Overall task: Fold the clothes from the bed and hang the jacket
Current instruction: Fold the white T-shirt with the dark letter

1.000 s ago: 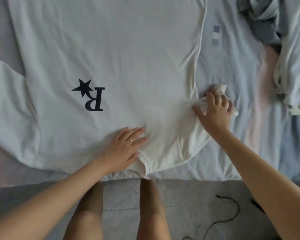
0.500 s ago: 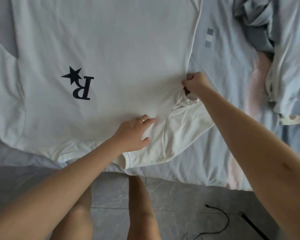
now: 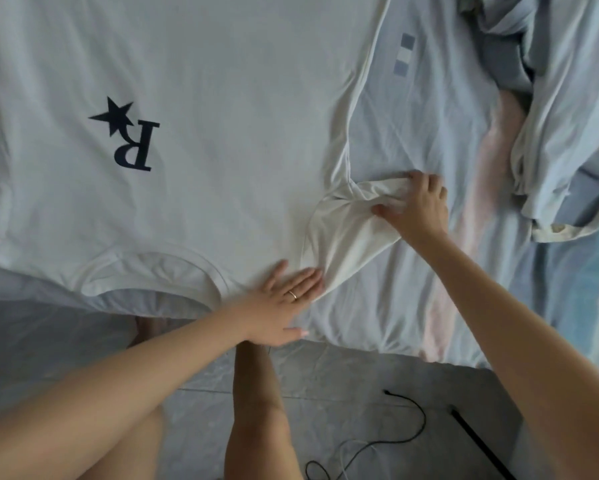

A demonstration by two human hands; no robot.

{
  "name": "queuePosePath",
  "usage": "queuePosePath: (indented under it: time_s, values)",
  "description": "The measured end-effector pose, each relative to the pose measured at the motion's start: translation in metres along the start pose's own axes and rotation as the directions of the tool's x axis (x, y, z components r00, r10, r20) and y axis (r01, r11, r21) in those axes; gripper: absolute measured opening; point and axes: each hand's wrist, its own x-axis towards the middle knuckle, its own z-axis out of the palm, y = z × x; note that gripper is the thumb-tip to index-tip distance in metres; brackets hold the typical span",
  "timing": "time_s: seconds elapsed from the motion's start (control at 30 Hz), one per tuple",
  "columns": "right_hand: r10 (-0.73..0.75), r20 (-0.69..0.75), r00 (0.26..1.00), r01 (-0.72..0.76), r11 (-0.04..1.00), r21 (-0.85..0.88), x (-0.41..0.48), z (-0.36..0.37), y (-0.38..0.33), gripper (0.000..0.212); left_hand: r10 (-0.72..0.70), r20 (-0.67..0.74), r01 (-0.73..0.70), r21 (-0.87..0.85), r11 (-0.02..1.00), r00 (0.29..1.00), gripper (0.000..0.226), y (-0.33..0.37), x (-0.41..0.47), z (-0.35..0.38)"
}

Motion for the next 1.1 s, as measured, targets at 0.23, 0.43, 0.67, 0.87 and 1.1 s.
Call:
queuePosePath:
  time_s: [0.23,0.43,0.67,0.87,1.1]
  values:
    - [0.055,0.295,0.954,-0.176,0.899,0.402,0.007,-0.022,0.019,0.013,-0.417,-0.370,-0.097,-0.833,0.545,0.830,0.022,0.002,0.011,-0.057]
    - [0.085,0.489,0.868,-0.482,0.380,0.789,-0.043,-0.024,0.024,0.061,-0.518,-0.155,-0.141,-0.988,0.068,0.841,0.042,-0.017,0.058,-0.103]
    - [-0.388,0.332,0.860,-0.245,0.257,0.935,-0.115,-0.031,-0.060,0.083,-0.412,-0.004,-0.181,-0.902,-0.391,0.911,0.071,-0.033,0.050,-0.101]
    - [-0.531,0.121,0.839,0.328,0.671,0.665,-0.077,-0.012,-0.114,0.069,-0.421,0.067,-0.294,-0.618,-0.729,0.904,0.087,-0.058,-0.019,-0.072]
    - [-0.486,0.480,0.730,0.494,0.861,0.121,0.025,0.015,-0.133,0.056,-0.877,-0.141,-0.102,-0.989,0.106,0.459,0.046,-0.041,-0.037,-0.026]
